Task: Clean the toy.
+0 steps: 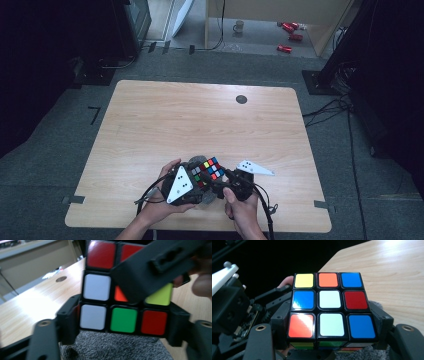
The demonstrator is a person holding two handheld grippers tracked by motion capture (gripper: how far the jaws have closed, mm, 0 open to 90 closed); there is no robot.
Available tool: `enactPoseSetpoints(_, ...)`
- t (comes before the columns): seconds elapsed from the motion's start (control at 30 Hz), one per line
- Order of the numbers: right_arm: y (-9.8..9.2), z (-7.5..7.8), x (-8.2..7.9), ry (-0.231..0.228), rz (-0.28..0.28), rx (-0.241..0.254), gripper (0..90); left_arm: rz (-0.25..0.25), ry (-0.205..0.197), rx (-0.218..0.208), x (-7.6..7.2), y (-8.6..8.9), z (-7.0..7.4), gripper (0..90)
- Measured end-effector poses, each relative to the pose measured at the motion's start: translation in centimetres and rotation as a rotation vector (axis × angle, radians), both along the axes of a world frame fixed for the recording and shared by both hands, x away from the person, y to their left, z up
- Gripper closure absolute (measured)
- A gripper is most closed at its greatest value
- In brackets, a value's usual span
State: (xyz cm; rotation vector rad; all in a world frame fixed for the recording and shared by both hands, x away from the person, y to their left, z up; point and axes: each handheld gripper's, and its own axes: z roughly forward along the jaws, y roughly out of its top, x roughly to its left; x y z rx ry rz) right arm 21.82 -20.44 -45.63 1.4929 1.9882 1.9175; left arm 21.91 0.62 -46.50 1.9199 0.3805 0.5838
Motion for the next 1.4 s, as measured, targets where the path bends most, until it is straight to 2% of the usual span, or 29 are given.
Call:
enactPoseSetpoints(0.1,-0.3,-0.2,0.4,0.04,0.02,0.035,34.3,-0.006,-0.008,0.011,0.0,0.1,0.0,34.4)
enactPoseSetpoints(0.17,-0.5,-0.3,0.7,0.06,0.045,0.056,33.7,-0.011,-0.001,0.003,0.0,0.2,0.0,35.0)
enactPoseSetpoints(0.23,-0.6,-0.4,0.9,0.038,0.06,0.062,31.7,-0.018,0.01,-0.001,0.1,0.4,0.1,35.1)
enactPoseSetpoints(0.33,-1.1,-0.1,0.9,0.004,0.057,0.08,25.9,-0.01,0.047,-0.032,0.8,1.6,0.4,35.2)
enactPoseSetpoints(0.37,-1.3,0.0,1.0,-0.005,0.057,0.083,23.9,-0.01,0.047,-0.032,0.8,1.6,0.4,35.3)
enactPoseSetpoints(0.4,-1.5,0.1,1.0,-0.018,0.058,0.083,21.3,0.004,0.048,-0.029,1.1,2.4,0.5,35.2)
enactPoseSetpoints(0.47,-1.8,0.1,1.1,-0.032,0.055,0.082,19.7,0.01,0.049,-0.025,1.3,2.7,0.6,35.3)
enactPoseSetpoints(0.57,-2.4,-0.1,1.3,-0.05,0.028,0.075,19.7,0.043,0.067,-0.028,2.1,4.6,0.6,35.3)
enactPoseSetpoints(0.63,-2.5,-0.2,1.3,-0.055,0.024,0.064,19.7,0.056,0.073,-0.029,2.4,5.1,0.7,35.3)
enactPoseSetpoints(0.67,-2.6,-0.4,1.4,-0.06,0.019,0.044,19.7,0.069,0.085,-0.041,2.7,5.8,0.7,35.3)
enactPoseSetpoints(0.7,-2.2,-0.9,1.5,-0.063,0.018,-0.041,19.6,0.076,0.102,-0.056,3.0,6.5,0.8,35.3)
enactPoseSetpoints(0.73,-2.2,-0.9,1.5,-0.063,0.018,-0.041,19.6,0.076,0.102,-0.056,3.0,6.5,0.8,35.3)
enactPoseSetpoints(0.77,-1.3,-1.6,1.5,-0.069,0.042,-0.135,18.7,0.082,0.122,-0.075,3.3,7.1,1.0,35.3)
enactPoseSetpoints(0.8,-1.3,-1.6,1.5,-0.069,0.042,-0.135,18.7,0.082,0.122,-0.075,3.3,7.1,1.0,35.3)
enactPoseSetpoints(0.83,-0.1,-2.2,1.4,-0.077,0.076,-0.228,15.1,0.086,0.14,-0.085,3.5,7.4,1.2,35.3)
enactPoseSetpoints(0.93,1.8,-3.0,1.2,-0.104,0.095,-0.362,12.8,0.083,0.159,-0.094,3.7,7.6,1.2,35.3)
enactPoseSetpoints(0.97,1.8,-3.0,1.2,-0.104,0.095,-0.362,12.8,0.079,0.171,-0.101,3.7,7.6,1.3,35.3)
enactPoseSetpoints(1.0,2.5,-3.4,1.1,-0.107,0.104,-0.405,11.6,0.079,0.179,-0.105,3.7,7.6,1.3,35.3)
enactPoseSetpoints(1.03,3.7,-4.3,1.1,-0.099,0.145,-0.487,9.4,0.071,0.196,-0.114,3.8,7.6,1.4,35.3)
enactPoseSetpoints(1.07,4.0,-4.6,1.1,-0.097,0.146,-0.524,9.4,0.065,0.204,-0.122,3.8,7.6,1.4,35.3)
enactPoseSetpoints(1.1,4.5,-5.1,1.1,-0.092,0.138,-0.573,10.4,0.058,0.213,-0.13,3.8,7.7,1.5,35.3)
enactPoseSetpoints(1.13,4.5,-5.1,1.1,-0.092,0.138,-0.573,10.4,0.058,0.213,-0.13,3.8,7.7,1.5,35.3)
enactPoseSetpoints(1.17,5.2,-5.8,1.0,-0.089,0.107,-0.668,20.0,0.045,0.224,-0.141,3.8,7.7,1.6,35.3)
enactPoseSetpoints(1.2,5.3,-6.2,1.0,-0.091,0.088,-0.708,27.0,0.04,0.228,-0.144,3.8,7.7,1.6,35.3)
enactPoseSetpoints(1.23,5.2,-6.3,0.9,-0.099,0.073,-0.718,34.1,0.04,0.228,-0.144,3.8,7.7,1.6,35.3)
enactPoseSetpoints(1.3,4.6,-6.1,1.1,-0.091,0.03,-0.7,56.7,0.028,0.242,-0.158,3.8,7.7,1.7,35.3)
enactPoseSetpoints(1.33,4.6,-6.1,1.1,-0.091,0.03,-0.7,56.7,0.028,0.242,-0.158,3.8,7.7,1.7,35.3)
enactPoseSetpoints(1.37,3.4,-6.0,1.5,-0.068,0.02,-0.648,72.3,0.016,0.258,-0.167,3.8,7.6,1.7,35.3)
enactPoseSetpoints(1.4,3.4,-6.0,1.5,-0.068,0.02,-0.648,72.3,0.016,0.258,-0.167,3.8,7.6,1.7,35.3)
